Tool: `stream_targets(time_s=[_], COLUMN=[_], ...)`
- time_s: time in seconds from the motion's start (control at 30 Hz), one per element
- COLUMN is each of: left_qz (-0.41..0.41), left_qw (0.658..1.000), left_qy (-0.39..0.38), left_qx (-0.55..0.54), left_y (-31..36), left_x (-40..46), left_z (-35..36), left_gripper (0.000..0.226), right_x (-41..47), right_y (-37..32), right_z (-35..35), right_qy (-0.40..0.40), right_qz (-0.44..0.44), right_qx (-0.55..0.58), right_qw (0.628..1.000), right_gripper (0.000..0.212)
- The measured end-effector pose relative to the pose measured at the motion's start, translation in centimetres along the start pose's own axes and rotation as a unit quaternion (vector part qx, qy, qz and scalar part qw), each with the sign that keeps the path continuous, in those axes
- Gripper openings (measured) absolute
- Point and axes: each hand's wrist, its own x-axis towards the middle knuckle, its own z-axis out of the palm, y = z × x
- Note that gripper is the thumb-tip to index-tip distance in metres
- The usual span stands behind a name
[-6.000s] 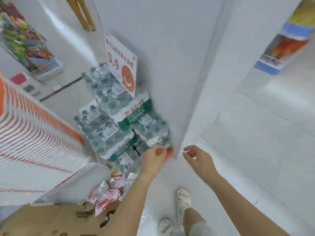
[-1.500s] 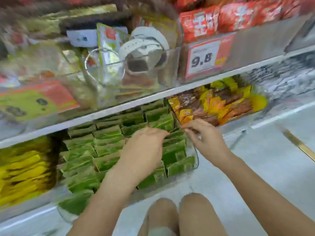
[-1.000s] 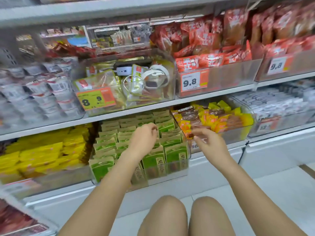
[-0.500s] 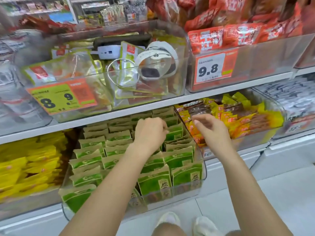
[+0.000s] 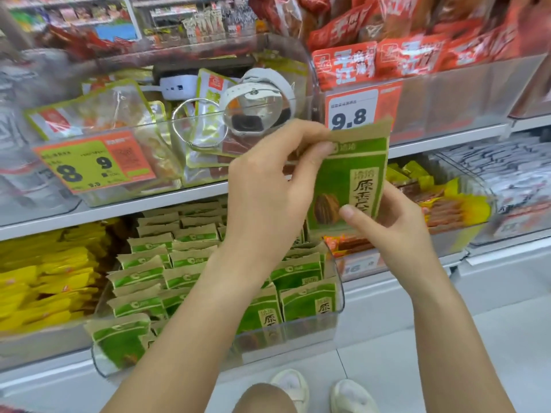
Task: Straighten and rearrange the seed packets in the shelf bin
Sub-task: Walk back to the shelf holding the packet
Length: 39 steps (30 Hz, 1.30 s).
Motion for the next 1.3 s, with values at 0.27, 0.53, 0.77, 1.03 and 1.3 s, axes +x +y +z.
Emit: stream_targets(time_s=[0.27, 0.53, 0.77, 1.03, 1.3], left_qz=[-0.306, -0.337, -0.271, -0.375, -0.413], left_qw=[0.899, 0.856, 0.884, 0.857, 0.762], left_qy=[-0.131, -0.194, -0.185, -0.156, -0.266], left_qx=[-0.284, -0.342, -0.334, -0.317, -0.421], left_y=[0.4, -1.1, -0.2, -0.6, 0.1], left_x=[-2.7, -7.3, -7.8, -10.0, -9.7], left_z=[6.9, 11.9, 13.1, 15.4, 15.6], left_gripper=[0.022, 0.025, 0.039, 0.047, 0.046], right_x=[-2.1, -3.0, -4.1, -4.6, -4.3], right_y=[0.6, 2.9, 2.4, 1.9, 2.3], right_z=[-3.6, -6.3, -8.1, -8.6, -8.6], right_qy=[0.113, 0.153, 0.189, 0.189, 0.162], right_qz=[0.097, 0.240, 0.231, 0.219, 0.155], right_qx=[0.078, 0.052, 0.092, 0.019, -0.005], right_qw=[0.986, 0.957, 0.950, 0.957, 0.974], right_gripper=[0.029, 0.030, 0.021, 0.034, 0.027])
